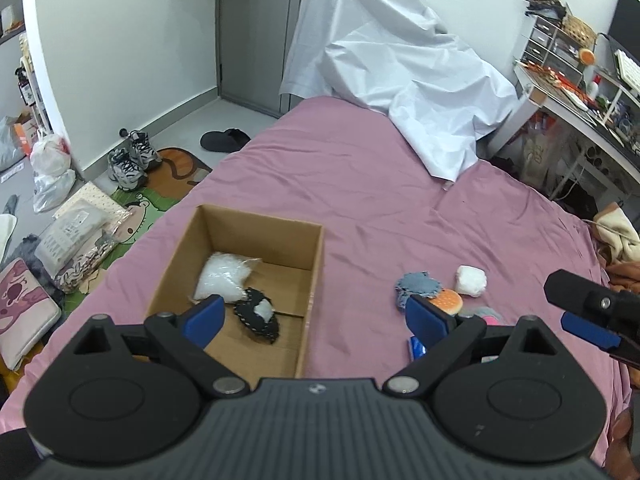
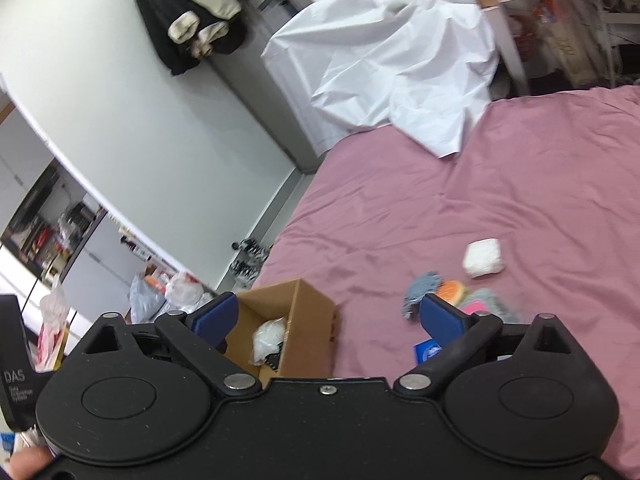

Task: Organize soft objects
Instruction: 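Move both tools back to the grey plush with the pink ear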

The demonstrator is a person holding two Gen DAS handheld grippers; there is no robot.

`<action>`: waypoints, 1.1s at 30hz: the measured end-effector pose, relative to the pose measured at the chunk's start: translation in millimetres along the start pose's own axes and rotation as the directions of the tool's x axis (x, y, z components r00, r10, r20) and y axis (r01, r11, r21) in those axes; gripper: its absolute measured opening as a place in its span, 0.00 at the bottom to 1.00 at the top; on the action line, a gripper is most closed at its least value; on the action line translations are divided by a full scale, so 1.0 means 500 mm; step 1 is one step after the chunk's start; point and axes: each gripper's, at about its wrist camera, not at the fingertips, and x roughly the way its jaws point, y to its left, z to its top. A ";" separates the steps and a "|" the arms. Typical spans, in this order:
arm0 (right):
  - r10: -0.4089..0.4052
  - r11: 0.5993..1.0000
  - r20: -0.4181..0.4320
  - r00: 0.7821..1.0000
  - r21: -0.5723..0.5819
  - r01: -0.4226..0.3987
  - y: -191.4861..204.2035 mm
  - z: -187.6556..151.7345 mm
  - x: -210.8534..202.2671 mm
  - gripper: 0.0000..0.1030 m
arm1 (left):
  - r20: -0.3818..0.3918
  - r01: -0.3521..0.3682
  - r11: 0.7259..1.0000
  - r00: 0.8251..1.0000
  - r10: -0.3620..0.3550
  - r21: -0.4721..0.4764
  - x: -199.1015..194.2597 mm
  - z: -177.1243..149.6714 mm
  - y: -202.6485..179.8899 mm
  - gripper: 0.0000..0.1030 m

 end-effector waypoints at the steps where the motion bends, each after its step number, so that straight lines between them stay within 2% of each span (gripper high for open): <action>1: -0.011 1.000 0.005 1.000 0.009 0.011 -0.008 0.002 -0.004 0.95 | 0.003 -0.001 1.000 1.000 0.001 0.005 -0.001 0.000 -0.010 0.93; 8: -0.079 0.994 0.037 0.996 0.077 0.076 -0.063 0.013 -0.027 0.96 | 0.010 0.016 1.000 1.000 -0.016 0.025 0.004 -0.002 -0.072 0.93; 14: -0.096 0.991 0.058 0.994 0.102 0.090 -0.120 0.029 -0.049 1.00 | -0.009 0.034 0.999 0.999 -0.034 0.021 0.013 -0.009 -0.115 0.93; 23: -0.136 0.970 0.053 0.989 0.211 0.123 -0.229 0.030 -0.052 1.00 | -0.033 0.075 0.997 0.997 -0.074 0.037 0.048 -0.023 -0.189 0.93; 29: -0.127 0.951 0.035 0.991 0.287 0.112 -0.270 0.027 -0.034 1.00 | -0.047 0.079 0.995 0.996 -0.076 0.061 0.084 -0.033 -0.238 0.93; 33: -0.122 0.931 0.007 0.992 0.349 0.112 -0.299 0.018 -0.014 1.00 | -0.056 0.084 0.996 0.995 -0.082 0.037 0.112 -0.039 -0.253 0.93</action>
